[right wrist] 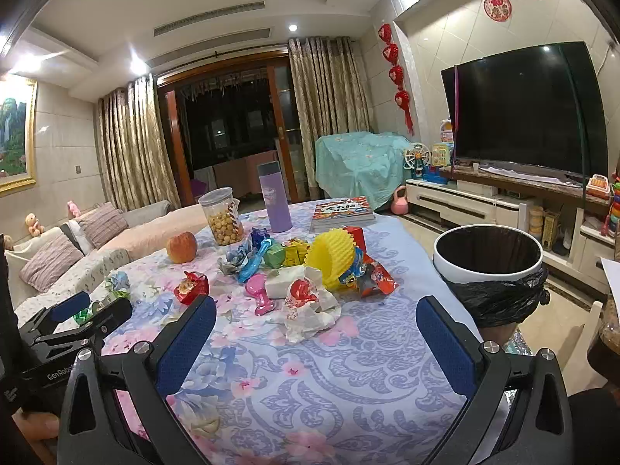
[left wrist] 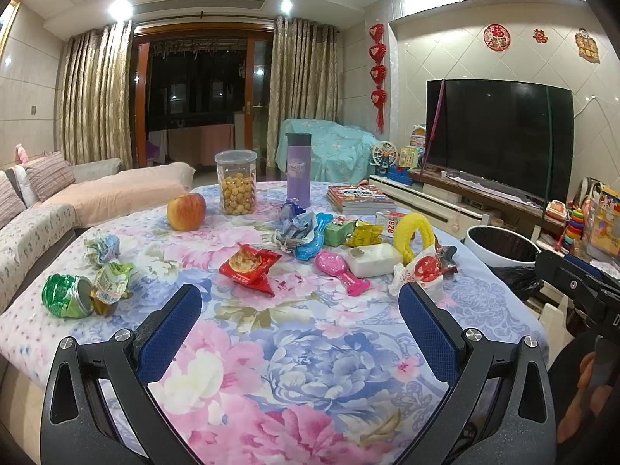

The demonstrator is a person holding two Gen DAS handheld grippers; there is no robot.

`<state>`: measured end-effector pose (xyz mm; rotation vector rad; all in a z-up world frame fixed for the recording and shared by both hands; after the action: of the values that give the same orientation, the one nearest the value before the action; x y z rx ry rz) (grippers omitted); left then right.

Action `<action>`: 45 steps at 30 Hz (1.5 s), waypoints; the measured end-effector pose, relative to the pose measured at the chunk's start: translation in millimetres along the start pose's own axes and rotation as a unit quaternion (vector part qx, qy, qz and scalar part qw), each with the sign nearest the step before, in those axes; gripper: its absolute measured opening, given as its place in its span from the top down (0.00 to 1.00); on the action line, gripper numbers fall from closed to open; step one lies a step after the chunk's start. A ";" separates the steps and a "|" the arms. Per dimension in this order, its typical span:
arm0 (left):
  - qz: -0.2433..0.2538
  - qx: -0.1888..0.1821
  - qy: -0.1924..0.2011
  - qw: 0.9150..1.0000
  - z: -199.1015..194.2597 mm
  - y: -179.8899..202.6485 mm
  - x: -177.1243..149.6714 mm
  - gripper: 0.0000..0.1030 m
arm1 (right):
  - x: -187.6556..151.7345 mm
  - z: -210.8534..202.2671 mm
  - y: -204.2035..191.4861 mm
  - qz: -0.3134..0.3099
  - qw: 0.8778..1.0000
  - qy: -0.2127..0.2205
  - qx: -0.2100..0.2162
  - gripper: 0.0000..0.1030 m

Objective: Collect trash

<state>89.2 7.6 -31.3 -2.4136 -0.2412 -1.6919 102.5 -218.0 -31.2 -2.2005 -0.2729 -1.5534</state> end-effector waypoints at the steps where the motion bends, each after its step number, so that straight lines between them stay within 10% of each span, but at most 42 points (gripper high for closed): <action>1: 0.000 0.001 0.000 1.000 -0.1 -0.2 -0.1 0.00 | 0.0 0.0 -0.3 0.000 1.000 0.000 0.000 0.00; 22: -0.006 0.009 -0.024 1.000 17.5 -10.1 -11.4 0.00 | -2.1 9.5 -5.9 0.005 1.000 -0.010 0.016 0.00; 45: -0.008 0.041 -0.125 0.991 135.3 -40.6 -26.9 0.00 | -23.4 99.6 21.5 0.062 0.993 -0.092 0.035 0.00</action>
<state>193.8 79.0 -99.4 -2.5645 -0.3591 -1.3540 187.1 -190.0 -85.8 -2.2630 -0.2370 -1.2593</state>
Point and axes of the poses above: each gripper's, at about its wrist camera, not at the fingertips, and z roughly the way its jaws point, y to its right, x to its top, the point moved 10 cm from there along z, roughly the way its jaws point, and after that the axes turned 14 degrees about x, right-handed, at the moved point
